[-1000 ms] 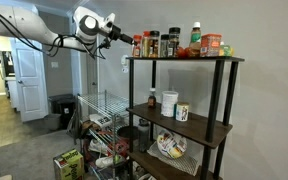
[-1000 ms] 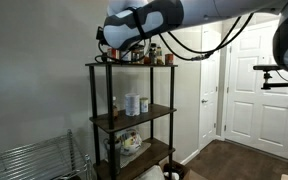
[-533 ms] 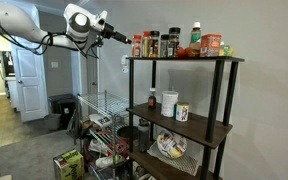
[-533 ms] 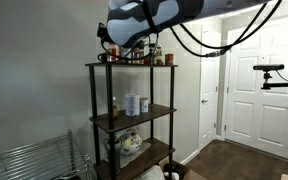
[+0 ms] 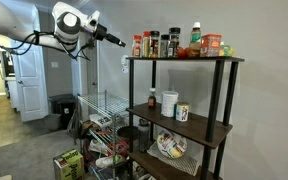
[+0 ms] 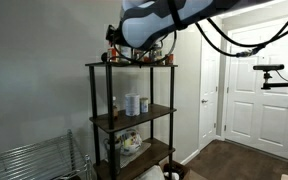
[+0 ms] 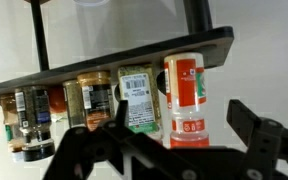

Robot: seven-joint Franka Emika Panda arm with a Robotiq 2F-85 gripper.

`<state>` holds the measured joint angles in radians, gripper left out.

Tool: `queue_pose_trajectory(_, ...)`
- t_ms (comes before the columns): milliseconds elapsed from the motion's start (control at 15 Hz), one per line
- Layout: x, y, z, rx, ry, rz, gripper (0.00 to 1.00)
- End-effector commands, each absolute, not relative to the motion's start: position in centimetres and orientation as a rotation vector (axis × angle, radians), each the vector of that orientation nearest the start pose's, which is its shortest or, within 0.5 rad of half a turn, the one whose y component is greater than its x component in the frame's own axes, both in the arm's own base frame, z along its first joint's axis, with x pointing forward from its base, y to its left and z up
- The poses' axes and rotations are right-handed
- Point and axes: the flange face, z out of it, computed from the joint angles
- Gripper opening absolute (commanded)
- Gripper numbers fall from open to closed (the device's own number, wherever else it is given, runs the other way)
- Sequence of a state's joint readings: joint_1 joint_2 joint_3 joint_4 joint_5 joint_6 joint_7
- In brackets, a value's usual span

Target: Pick up the jar on the right side of the second shelf and put it on the left side of the topmost shelf.

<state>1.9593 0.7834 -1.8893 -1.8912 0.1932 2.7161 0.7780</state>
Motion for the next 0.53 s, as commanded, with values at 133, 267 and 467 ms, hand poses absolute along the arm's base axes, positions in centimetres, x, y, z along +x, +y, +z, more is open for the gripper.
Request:
queue_pose_trajectory(133, 48.2, 24.2, 62.9, -2.634, 0.616, -1.754, 1.00)
queue_pose_trajectory(267, 47.4, 23.8, 62.1, -2.656, 0.615, -1.731, 1.00)
queue_pose_trajectory(467, 46.5, 23.8, 61.2, -2.671, 0.604, -1.714, 1.00)
